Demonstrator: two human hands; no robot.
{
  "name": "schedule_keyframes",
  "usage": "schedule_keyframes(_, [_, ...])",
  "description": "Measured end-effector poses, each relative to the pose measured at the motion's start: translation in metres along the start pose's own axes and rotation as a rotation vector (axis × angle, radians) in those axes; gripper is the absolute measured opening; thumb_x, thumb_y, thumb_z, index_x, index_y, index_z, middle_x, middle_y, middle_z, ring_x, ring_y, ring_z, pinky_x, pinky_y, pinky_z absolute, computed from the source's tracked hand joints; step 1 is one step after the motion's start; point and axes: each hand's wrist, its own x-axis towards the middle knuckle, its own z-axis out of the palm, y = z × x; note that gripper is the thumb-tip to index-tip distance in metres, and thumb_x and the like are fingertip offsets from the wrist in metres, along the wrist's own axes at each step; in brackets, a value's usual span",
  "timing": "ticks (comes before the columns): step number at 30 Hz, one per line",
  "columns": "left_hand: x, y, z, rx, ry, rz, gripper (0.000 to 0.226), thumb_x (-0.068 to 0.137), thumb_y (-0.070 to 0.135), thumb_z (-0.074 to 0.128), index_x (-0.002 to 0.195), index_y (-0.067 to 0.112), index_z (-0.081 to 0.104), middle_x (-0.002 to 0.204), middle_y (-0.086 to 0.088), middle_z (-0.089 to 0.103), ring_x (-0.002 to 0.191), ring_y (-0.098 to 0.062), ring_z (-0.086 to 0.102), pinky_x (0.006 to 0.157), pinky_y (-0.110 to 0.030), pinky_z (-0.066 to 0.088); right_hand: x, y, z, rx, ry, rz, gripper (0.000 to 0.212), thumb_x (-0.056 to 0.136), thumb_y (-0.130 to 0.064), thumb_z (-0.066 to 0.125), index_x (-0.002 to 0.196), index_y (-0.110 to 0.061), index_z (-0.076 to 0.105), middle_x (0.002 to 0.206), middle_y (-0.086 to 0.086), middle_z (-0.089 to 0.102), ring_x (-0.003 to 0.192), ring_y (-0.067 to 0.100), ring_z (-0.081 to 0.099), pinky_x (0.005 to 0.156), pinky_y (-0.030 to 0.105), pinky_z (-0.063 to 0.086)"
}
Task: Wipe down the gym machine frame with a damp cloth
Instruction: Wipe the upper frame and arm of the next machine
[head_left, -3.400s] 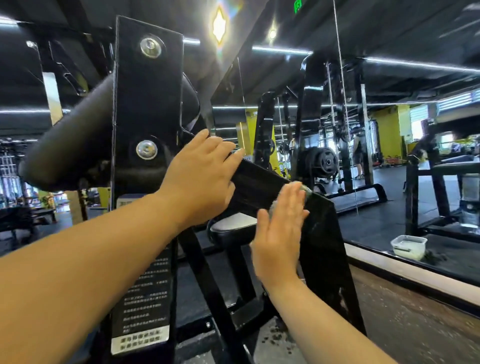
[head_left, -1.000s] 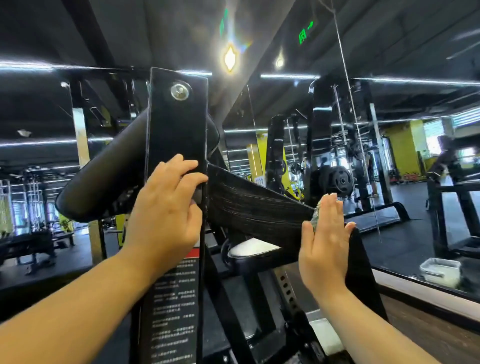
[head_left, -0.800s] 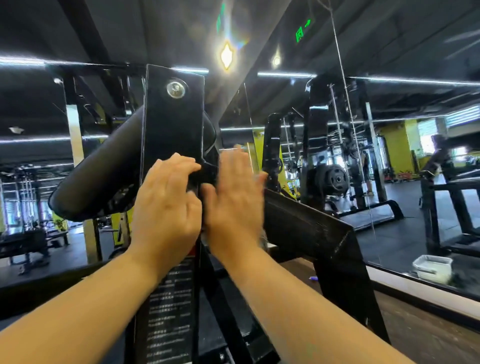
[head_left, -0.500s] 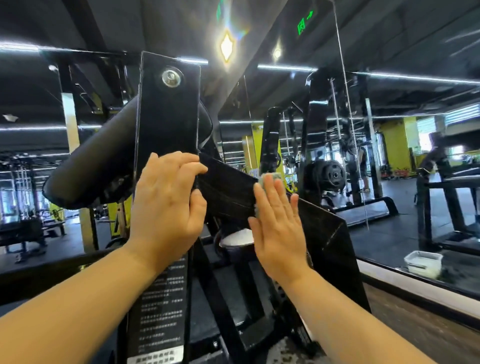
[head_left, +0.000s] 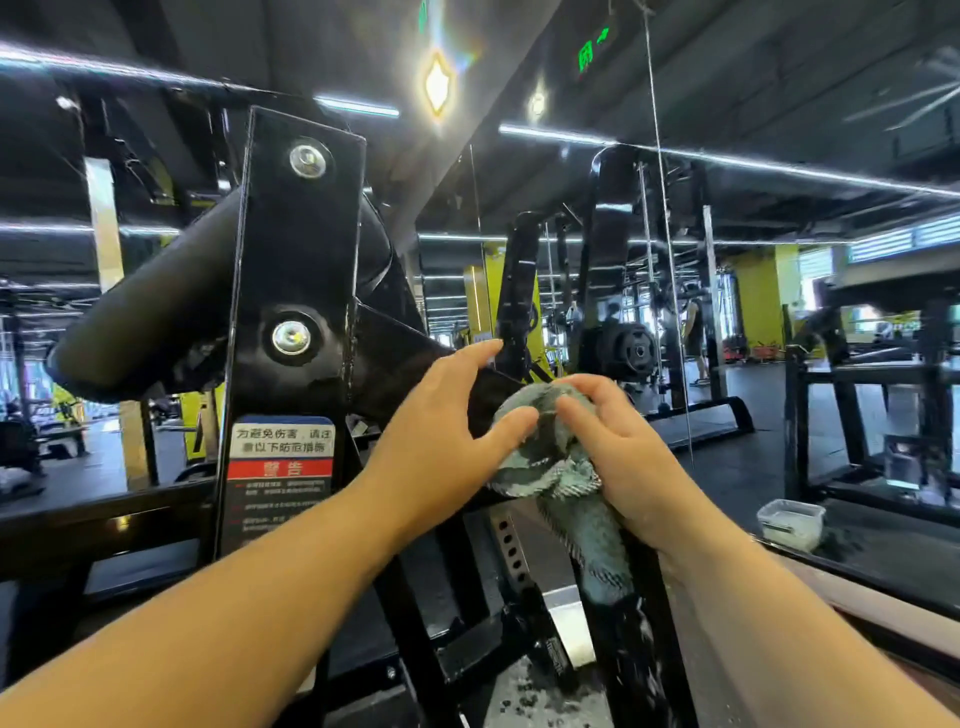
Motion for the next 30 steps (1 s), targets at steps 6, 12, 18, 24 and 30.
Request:
schedule_keyframes(6, [0.0,-0.005,-0.008,-0.309,-0.186,-0.224,0.032,0.08,0.024,0.072,0.111,0.031,0.066,0.091,0.006,0.072,0.076,0.001,0.066,0.059,-0.012,0.049,-0.004,-0.006,0.015,0.281,-0.167,0.119,0.033,0.079,-0.036,0.061,0.106,-0.016,0.067,0.097,0.006,0.073,0.087,0.019,0.069,0.076,0.031,0.055])
schedule_keyframes(12, [0.002,-0.021,-0.009,-0.233,0.099,-0.294,0.018,0.075,0.007,0.073,0.085,0.022,0.075,0.077,0.005,0.073,0.074,-0.006,0.068,0.068,-0.019,0.054,-0.01,0.018,0.006,0.167,-0.214,0.27,0.036,0.08,-0.021,0.075,0.114,-0.016,0.065,0.106,0.005,0.072,0.099,0.022,0.069,0.089,0.037,0.053])
schedule_keyframes(18, [-0.01,-0.002,0.017,-0.024,0.333,-0.068,0.021,0.071,0.004,0.066,0.079,0.022,0.069,0.073,0.013,0.062,0.073,0.0,0.057,0.065,-0.008,0.043,-0.009,0.016,0.033,0.676,0.432,0.209,0.014,0.093,-0.005,0.056,0.102,-0.011,0.066,0.083,0.009,0.074,0.07,0.018,0.071,0.058,0.029,0.058])
schedule_keyframes(24, [-0.027,0.002,0.033,-0.165,-0.029,0.004,0.041,0.081,0.013,0.048,0.117,0.021,0.067,0.113,0.01,0.066,0.106,0.006,0.056,0.096,-0.012,0.041,-0.012,-0.003,0.058,0.659,0.303,0.105,0.04,0.093,-0.036,0.059,0.131,-0.03,0.05,0.128,-0.003,0.058,0.116,0.015,0.058,0.099,0.037,0.048])
schedule_keyframes(30, [-0.02,-0.014,-0.052,0.015,0.282,0.029,0.037,0.087,0.008,0.044,0.093,0.034,0.069,0.081,0.026,0.067,0.072,-0.001,0.064,0.063,-0.013,0.05,0.023,-0.017,0.089,0.312,0.557,-0.301,0.032,0.092,-0.01,0.061,0.118,-0.027,0.056,0.116,-0.009,0.061,0.107,0.001,0.059,0.097,0.027,0.049])
